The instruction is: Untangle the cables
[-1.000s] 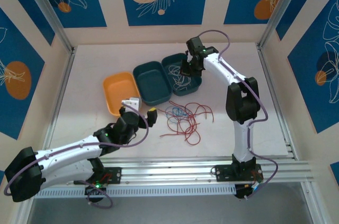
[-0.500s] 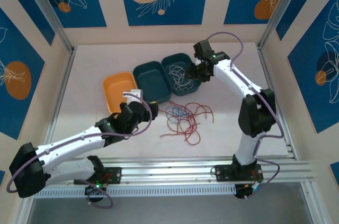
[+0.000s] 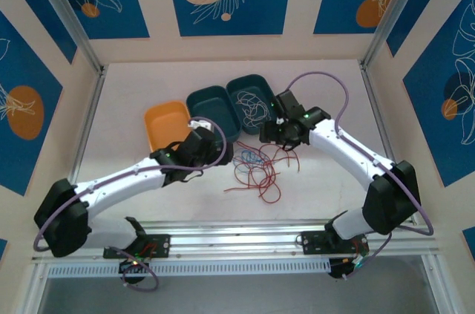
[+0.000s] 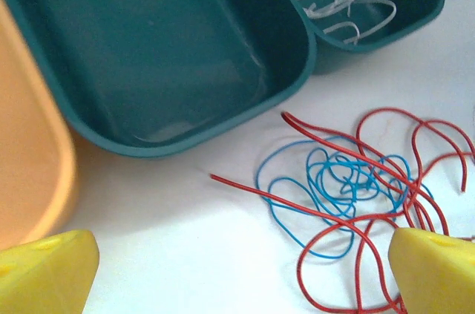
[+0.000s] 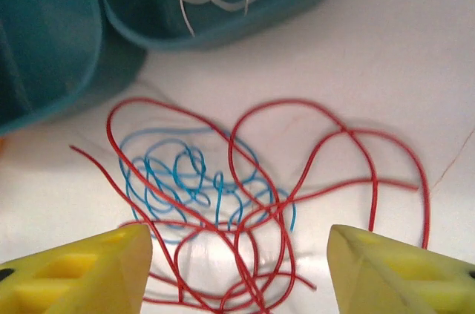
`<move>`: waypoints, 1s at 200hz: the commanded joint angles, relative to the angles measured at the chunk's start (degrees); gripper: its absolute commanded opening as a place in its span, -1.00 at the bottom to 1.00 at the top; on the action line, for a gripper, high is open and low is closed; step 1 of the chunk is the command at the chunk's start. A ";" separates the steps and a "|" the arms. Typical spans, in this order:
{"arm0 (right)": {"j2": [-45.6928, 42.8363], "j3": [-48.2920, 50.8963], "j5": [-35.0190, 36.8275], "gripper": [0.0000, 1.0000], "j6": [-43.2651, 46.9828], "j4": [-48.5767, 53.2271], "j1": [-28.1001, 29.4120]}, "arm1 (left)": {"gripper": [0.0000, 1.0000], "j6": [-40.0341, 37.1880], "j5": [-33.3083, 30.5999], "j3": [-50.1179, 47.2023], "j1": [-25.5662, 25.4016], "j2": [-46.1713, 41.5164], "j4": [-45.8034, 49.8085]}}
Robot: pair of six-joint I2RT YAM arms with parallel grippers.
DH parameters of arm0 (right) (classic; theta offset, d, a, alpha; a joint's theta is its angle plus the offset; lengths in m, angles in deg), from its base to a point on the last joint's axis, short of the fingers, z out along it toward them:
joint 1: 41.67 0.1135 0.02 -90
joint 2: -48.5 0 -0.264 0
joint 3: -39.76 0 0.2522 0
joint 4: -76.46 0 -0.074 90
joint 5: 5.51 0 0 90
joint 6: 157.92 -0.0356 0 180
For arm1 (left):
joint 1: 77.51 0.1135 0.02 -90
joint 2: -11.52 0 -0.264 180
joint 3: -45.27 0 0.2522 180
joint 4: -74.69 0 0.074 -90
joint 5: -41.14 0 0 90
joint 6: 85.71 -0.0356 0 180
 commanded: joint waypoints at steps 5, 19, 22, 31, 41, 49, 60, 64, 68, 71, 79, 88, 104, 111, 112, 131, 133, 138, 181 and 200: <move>-1.37 2.80 0.20 0.11 -2.74 -0.18 1.28 | 1.00 1.14 6.12 2.33 0.55 4.11 -1.03; -1.02 4.14 -2.09 0.01 -3.50 -0.86 1.83 | 0.97 2.46 7.73 2.26 0.60 6.13 -3.11; -1.02 4.46 -2.59 -0.01 -3.65 -1.10 1.97 | 0.97 2.72 8.03 2.27 0.57 6.53 -3.48; -0.76 5.34 -3.87 -0.05 -4.07 -1.74 2.42 | 0.94 3.50 8.78 2.22 0.63 7.72 -4.29; -0.50 6.28 -4.82 -0.07 -4.58 -2.46 3.00 | 0.90 4.09 9.72 2.05 0.63 8.96 -5.04; -0.13 6.94 -5.44 -0.08 -5.00 -2.92 3.38 | 0.87 4.45 10.46 1.83 0.64 9.94 -5.62; 0.52 7.69 -5.90 -0.09 -5.43 -3.34 3.89 | 0.83 5.06 11.38 1.28 0.63 10.96 -6.47; 0.93 7.88 -6.03 -0.10 -5.60 -3.45 3.97 | 0.81 5.16 11.81 1.05 0.64 11.31 -6.90; 1.25 8.10 -6.14 -0.11 -5.83 -3.54 4.09 | 0.80 5.25 12.17 0.87 0.57 11.55 -7.24; 1.43 8.20 -6.26 -0.12 -6.00 -3.62 4.15 | 0.79 5.33 12.40 0.78 0.58 11.83 -7.55; 2.14 8.41 -6.57 -0.14 -6.19 -4.00 4.29 | 0.78 5.67 12.93 0.34 0.55 12.39 -8.12; 3.04 8.60 -6.95 -0.16 -6.33 -4.47 4.51 | 0.76 5.86 13.37 0.09 0.55 12.99 -8.74; 4.44 8.37 -7.42 -0.19 -6.42 -4.98 4.76 | 0.72 6.05 13.96 0.15 0.54 14.00 -9.34; 5.09 8.13 -7.50 -0.20 -6.41 -5.11 4.89 | 0.72 6.05 14.22 0.07 0.55 14.33 -9.70; 5.14 8.10 -7.50 -0.20 -6.41 -5.12 4.94 | 0.72 6.05 14.25 0.07 0.55 14.35 -9.72; 6.87 7.49 -7.25 -0.22 -6.16 -5.21 5.17 | 0.71 6.23 14.58 0.00 0.50 14.83 -10.25; 7.02 7.43 -7.18 -0.22 -6.15 -5.21 5.15 | 0.72 6.24 14.55 -0.02 0.56 14.89 -10.33; 7.47 7.30 -7.05 -0.22 -6.02 -5.21 5.16 | 0.71 6.24 14.50 -0.09 0.56 14.89 -10.43; 11.02 6.69 -6.10 -0.43 -5.80 -5.01 4.38 | 0.71 5.97 14.62 -0.22 0.55 14.69 -10.80; 11.19 6.67 -6.12 -0.62 -5.97 -5.12 3.81 | 0.71 5.71 14.72 -0.20 0.53 14.48 -10.79</move>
